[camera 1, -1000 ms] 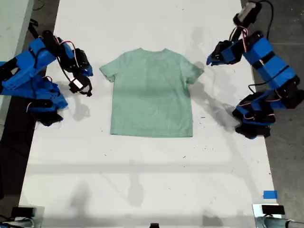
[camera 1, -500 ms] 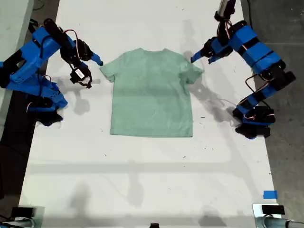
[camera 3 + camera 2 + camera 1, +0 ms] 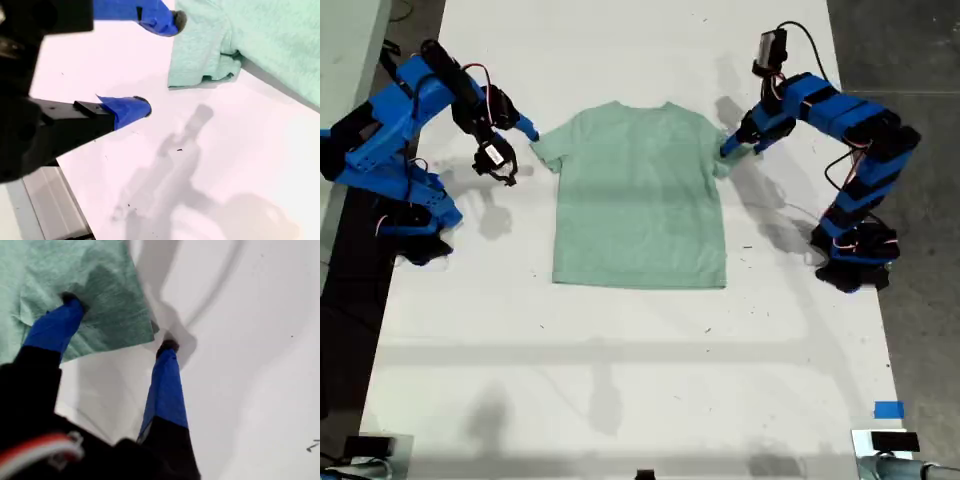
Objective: Fold t-shirt
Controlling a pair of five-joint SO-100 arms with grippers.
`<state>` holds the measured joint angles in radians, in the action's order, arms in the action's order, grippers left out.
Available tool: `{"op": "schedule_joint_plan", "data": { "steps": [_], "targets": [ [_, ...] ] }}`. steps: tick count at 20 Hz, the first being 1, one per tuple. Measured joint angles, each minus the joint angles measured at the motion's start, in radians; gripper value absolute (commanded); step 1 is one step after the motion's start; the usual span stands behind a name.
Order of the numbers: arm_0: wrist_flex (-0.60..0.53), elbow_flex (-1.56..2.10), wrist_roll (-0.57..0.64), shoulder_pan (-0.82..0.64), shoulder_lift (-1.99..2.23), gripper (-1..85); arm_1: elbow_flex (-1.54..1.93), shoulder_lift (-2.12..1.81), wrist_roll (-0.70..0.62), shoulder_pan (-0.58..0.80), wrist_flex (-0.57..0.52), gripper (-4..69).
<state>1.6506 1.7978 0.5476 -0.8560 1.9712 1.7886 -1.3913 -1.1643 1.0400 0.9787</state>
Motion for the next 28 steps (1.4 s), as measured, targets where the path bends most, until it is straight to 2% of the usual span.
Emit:
{"op": "schedule_joint_plan", "data": {
  "steps": [1, 4, 5, 12, 17, 22, 28],
  "targets": [
    [-0.003, 0.000, 0.003, 0.000, -0.006, 25.7, -0.028, 0.035, -0.005, 0.005, -0.005, 5.3],
    [-0.020, 0.000, 0.003, -0.003, -0.015, 25.3, -0.118, 0.089, -0.002, 0.003, -0.006, 1.5],
    [-0.023, 0.000, 0.003, -0.003, -0.021, 25.1, -0.135, 0.092, -0.002, -0.003, 0.032, -0.3],
    [-0.046, 0.000, 0.003, -0.002, -0.044, 24.8, -0.213, 0.046, 0.086, -0.067, 0.189, -1.0],
    [-0.060, 0.000, 0.006, -0.002, -0.049, 24.8, -0.526, 0.017, 0.206, -0.173, 0.360, -1.0],
    [-0.074, 0.000, 0.006, 0.000, -0.051, 24.7, -0.769, 0.137, 0.331, -0.287, 0.365, -1.0],
    [-0.075, 0.000, 0.006, 0.000, -0.052, 24.6, -0.939, 0.394, 0.497, -0.400, 0.247, -1.1]
  ]
}}
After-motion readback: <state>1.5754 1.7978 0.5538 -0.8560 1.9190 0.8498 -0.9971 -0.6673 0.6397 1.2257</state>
